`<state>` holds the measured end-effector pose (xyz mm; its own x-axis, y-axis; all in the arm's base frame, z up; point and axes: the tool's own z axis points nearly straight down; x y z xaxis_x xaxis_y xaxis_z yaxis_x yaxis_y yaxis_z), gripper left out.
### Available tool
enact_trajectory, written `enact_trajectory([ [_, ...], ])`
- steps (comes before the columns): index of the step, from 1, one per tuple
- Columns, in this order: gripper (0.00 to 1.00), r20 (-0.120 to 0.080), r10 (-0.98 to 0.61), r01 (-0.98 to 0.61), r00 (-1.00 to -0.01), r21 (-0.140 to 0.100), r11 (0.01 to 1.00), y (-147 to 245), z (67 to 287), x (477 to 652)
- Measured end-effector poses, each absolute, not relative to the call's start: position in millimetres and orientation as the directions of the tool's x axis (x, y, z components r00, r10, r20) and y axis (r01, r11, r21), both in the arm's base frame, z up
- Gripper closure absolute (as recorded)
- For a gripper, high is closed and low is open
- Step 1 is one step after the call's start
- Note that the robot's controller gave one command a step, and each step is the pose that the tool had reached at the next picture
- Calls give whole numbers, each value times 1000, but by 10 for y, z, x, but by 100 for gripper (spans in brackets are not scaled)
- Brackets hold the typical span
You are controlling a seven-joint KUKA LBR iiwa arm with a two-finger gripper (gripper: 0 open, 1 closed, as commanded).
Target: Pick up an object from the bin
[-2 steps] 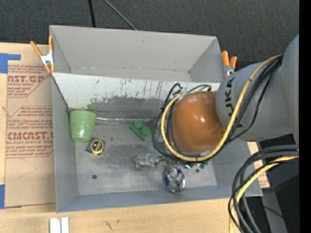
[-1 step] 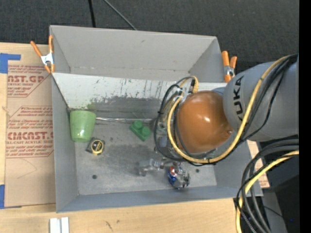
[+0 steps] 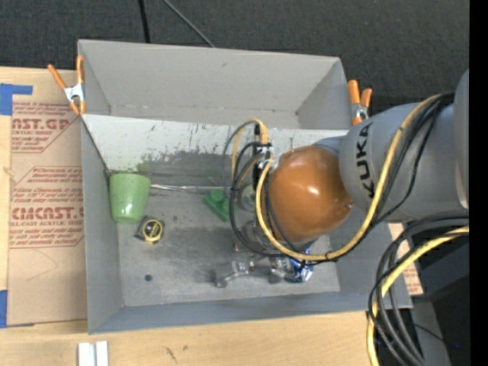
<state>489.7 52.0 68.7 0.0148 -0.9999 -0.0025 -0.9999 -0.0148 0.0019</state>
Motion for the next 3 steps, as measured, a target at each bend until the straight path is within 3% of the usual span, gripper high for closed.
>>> enact_trajectory([
  [1,0,-8,-1000,-1000,-14,-2,14,1481,701,5194],
  [2,0,-10,-1000,-1000,-17,-11,17,2157,1305,5967],
  [3,0,-6,-983,-983,-182,0,182,2150,777,5907],
])
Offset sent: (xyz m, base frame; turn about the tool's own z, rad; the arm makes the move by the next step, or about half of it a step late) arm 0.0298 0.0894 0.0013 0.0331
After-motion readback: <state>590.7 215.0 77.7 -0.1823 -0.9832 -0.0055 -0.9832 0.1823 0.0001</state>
